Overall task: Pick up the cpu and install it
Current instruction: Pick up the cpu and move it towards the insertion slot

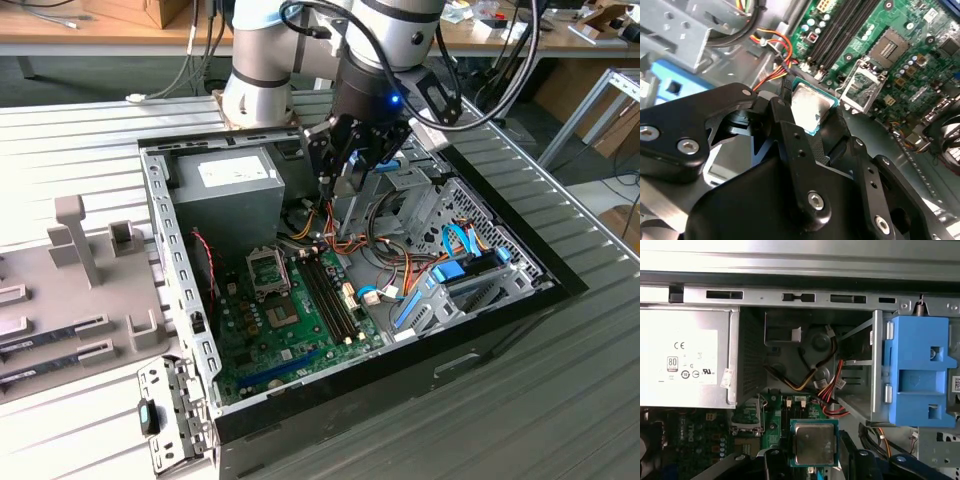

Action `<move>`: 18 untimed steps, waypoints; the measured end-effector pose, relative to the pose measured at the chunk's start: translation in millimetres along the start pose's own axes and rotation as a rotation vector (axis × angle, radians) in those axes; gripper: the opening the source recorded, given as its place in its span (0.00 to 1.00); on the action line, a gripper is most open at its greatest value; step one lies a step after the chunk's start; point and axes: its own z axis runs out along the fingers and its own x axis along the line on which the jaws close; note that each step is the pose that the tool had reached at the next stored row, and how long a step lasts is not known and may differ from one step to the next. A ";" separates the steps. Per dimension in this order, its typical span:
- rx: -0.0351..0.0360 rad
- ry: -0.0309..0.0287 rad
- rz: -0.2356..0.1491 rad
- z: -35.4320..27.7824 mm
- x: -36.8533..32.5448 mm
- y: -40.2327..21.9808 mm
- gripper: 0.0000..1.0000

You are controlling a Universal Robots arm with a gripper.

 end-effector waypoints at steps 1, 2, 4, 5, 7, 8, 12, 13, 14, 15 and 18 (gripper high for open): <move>-0.0002 -0.0001 0.000 1.6 2.8 -2.5 0.47; -0.0003 -0.0002 0.000 2.2 3.8 -3.2 0.47; -0.0001 0.0000 0.000 2.2 3.8 -3.2 0.47; -0.0001 0.0000 0.000 2.1 3.8 -3.2 0.47; -0.0001 0.0000 0.000 2.2 3.8 -3.3 0.47; -0.0003 -0.0001 0.000 2.3 3.9 -3.4 0.47; -0.0001 0.0000 0.000 2.5 4.4 -4.3 0.47; -0.0001 0.0000 0.000 2.5 4.6 -4.6 0.47; -0.0002 -0.0001 0.000 2.6 4.7 -4.7 0.47; -0.0001 0.0000 0.000 2.6 4.8 -4.9 0.47; -0.0001 0.0000 0.000 2.8 5.1 -5.5 0.47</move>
